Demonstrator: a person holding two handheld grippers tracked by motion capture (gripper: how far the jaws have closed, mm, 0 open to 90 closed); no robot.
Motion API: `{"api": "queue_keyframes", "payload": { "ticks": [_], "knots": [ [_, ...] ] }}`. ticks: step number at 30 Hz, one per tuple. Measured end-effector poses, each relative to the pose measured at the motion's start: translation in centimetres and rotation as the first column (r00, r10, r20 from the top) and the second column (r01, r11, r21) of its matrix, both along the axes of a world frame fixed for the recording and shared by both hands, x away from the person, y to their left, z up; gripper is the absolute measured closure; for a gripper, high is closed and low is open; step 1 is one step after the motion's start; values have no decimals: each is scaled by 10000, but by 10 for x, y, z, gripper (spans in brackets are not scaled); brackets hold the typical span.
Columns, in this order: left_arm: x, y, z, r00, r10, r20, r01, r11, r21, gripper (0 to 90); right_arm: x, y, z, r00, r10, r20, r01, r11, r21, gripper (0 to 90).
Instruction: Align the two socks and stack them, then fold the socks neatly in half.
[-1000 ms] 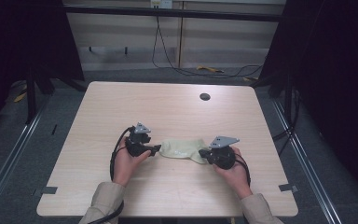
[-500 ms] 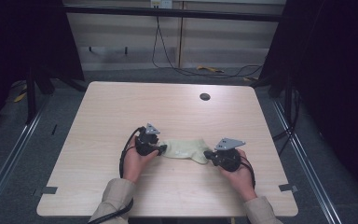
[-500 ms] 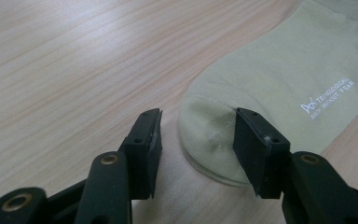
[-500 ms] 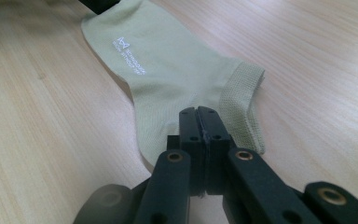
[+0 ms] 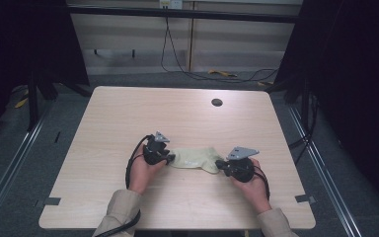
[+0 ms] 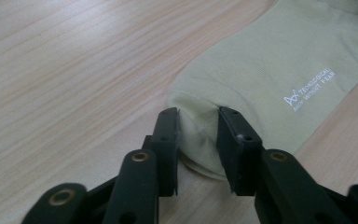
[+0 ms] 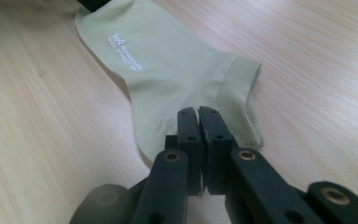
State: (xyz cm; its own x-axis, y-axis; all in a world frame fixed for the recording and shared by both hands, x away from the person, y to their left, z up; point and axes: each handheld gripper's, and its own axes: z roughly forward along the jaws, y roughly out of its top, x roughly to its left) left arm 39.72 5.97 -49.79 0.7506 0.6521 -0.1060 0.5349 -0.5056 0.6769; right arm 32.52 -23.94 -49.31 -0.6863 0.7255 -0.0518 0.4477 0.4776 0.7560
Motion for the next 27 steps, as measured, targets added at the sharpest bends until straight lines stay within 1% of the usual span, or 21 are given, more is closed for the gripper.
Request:
{"api": "queue_keyframes", "payload": {
  "ticks": [2,3,4,5,8,9,10,11,12,13,14,16,17,18,20,21,23,27],
  "knots": [
    [-1,-2,1,10000,-70,53,70,9999,76,751,0,0,-1,10000,-4,-19,4,10000,-1,877],
    [-1,-2,1,9999,-123,-23,123,9999,73,780,0,0,-1,10000,-18,-52,18,10000,19,877],
    [-2,-3,1,10000,-53,1,53,10000,72,796,1,-1,-2,10000,-12,-75,13,10000,39,877],
    [-2,-4,2,10000,-44,-16,44,9999,100,833,1,-1,-3,10000,-31,-70,31,10000,89,876],
    [-2,-5,3,9999,-31,-107,33,9997,229,848,1,-2,-2,10000,-58,-63,59,9999,152,874],
    [-2,-5,4,9999,94,-123,-89,9993,352,853,1,-2,-1,10000,-69,-42,70,9997,227,874],
    [-2,-5,4,9999,94,-123,-89,9993,352,855,1,-2,-1,10000,-69,-42,70,9997,227,874],
    [-3,-5,4,9998,178,-73,-176,9996,242,856,1,-2,-1,10000,-27,-26,27,9998,201,873],
    [-3,-5,4,9998,178,-73,-176,9996,242,857,1,-2,-1,10000,-27,-26,27,9998,201,873],
    [-3,-4,3,9995,297,-127,-297,9996,43,857,1,-2,-1,10000,-29,-44,30,9997,226,872],
    [-3,-2,4,9995,261,-155,-261,9997,30,857,2,-2,0,10000,-28,-33,28,9997,260,872],
    [-2,-1,5,9994,226,-252,-229,9997,-131,858,3,-1,1,10000,35,-2,-35,9994,358,871],
    [-2,2,8,9995,201,-231,-208,9994,-291,858,3,1,1,9999,105,-20,-104,9994,335,871],
    [-3,2,11,9996,140,-234,-149,9993,-351,858,3,3,0,9999,154,-48,-152,9995,291,871],
    [-3,3,13,9997,75,-247,-82,9996,-279,858,4,4,-1,9997,224,-67,-222,9995,238,871],
    [-3,2,14,9997,19,-260,-29,9993,-382,859,3,5,0,9997,228,-76,-227,9995,240,871],
    [-3,1,19,9998,-61,-201,53,9993,-376,859,3,6,-1,9996,275,-84,-273,9994,217,871],
    [-4,1,23,9998,-35,-204,24,9987,-505,860,3,6,-1,9994,299,-144,-296,9993,218,870]
  ]
}}
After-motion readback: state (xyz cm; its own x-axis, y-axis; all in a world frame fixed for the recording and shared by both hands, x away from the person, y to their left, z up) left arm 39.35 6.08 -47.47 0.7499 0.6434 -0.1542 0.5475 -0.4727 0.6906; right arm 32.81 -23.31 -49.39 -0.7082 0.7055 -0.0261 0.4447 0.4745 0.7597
